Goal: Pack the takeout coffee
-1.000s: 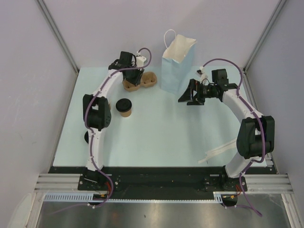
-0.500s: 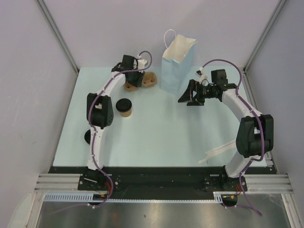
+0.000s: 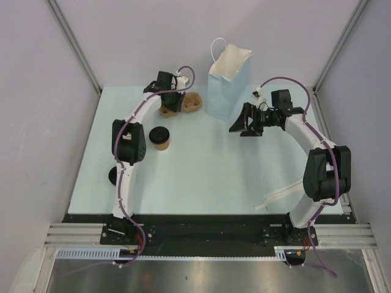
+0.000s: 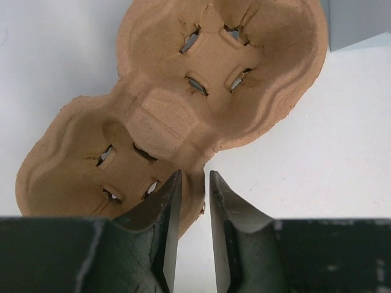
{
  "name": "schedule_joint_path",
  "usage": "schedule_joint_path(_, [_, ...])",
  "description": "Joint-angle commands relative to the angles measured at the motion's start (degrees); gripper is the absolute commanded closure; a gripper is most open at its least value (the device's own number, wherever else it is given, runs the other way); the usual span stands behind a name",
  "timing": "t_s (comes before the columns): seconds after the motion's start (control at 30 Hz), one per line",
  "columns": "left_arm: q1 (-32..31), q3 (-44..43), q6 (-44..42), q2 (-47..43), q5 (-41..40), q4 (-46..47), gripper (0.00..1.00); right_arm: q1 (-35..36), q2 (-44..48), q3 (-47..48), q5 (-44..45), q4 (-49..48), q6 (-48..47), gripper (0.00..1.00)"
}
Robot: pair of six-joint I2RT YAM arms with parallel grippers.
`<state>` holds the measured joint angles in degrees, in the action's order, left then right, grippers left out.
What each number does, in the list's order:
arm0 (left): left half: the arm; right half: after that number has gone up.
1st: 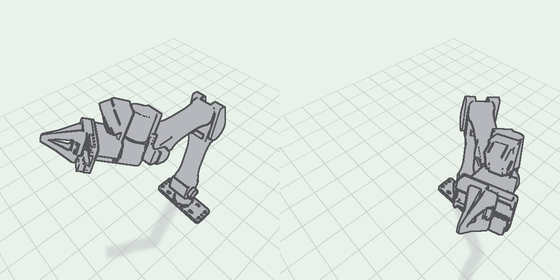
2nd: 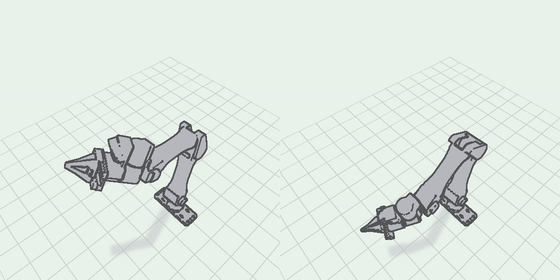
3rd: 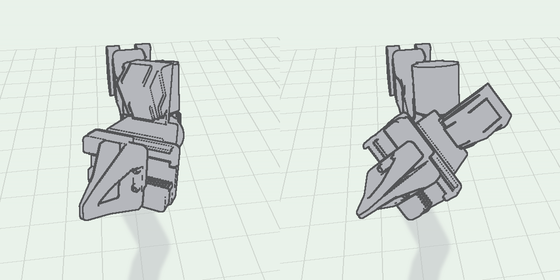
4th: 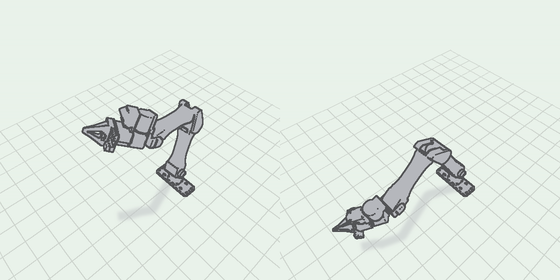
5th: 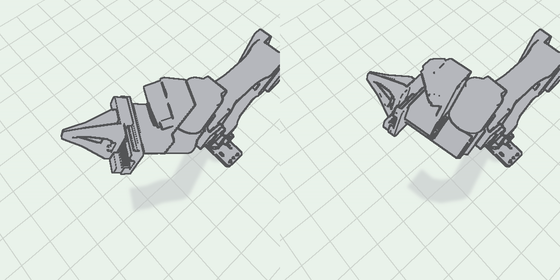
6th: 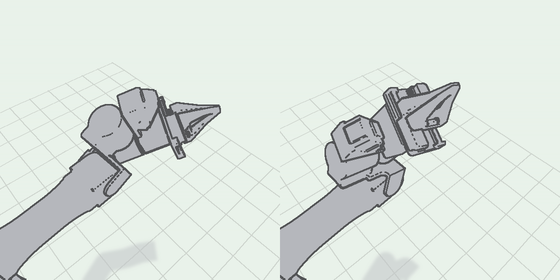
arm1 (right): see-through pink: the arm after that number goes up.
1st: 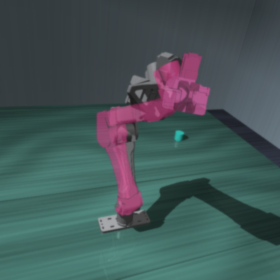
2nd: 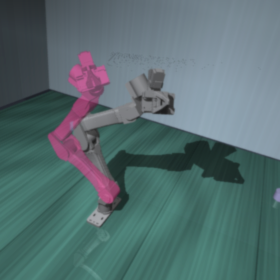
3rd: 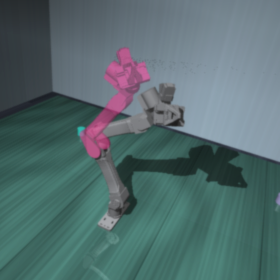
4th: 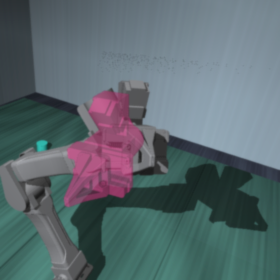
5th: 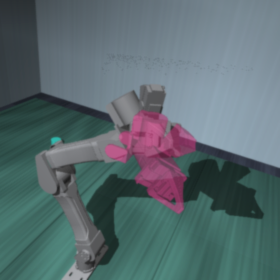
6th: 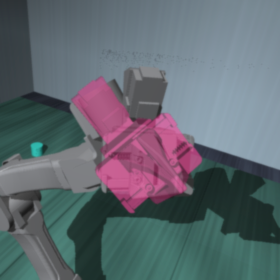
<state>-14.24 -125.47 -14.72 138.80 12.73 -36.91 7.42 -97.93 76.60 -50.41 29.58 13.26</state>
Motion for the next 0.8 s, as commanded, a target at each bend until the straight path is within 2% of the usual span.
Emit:
schedule_joint_path(0.0, [0.53, -2.59, 1.36, -0.55, 0.19, 1.84, 0.77, -0.13, -0.07, 0.57, -0.56, -0.40, -0.34, 0.00])
schedule_joint_path(0.2, [0.62, -2.59, 1.71, -0.73, 0.28, 1.92, 0.94, -0.04, -0.33, 0.57, -0.91, -0.58, -0.42, 0.00])
schedule_joint_path(0.37, [0.62, -2.50, 2.33, -1.95, 0.54, 2.19, 1.00, 0.31, -0.51, 0.57, -1.00, -0.84, -0.16, 0.00])
schedule_joint_path(0.77, [0.62, 4.53, 2.15, -9.07, -4.03, 9.22, 1.00, 1.28, -0.68, 0.57, -1.71, -1.63, 0.02, 0.00])
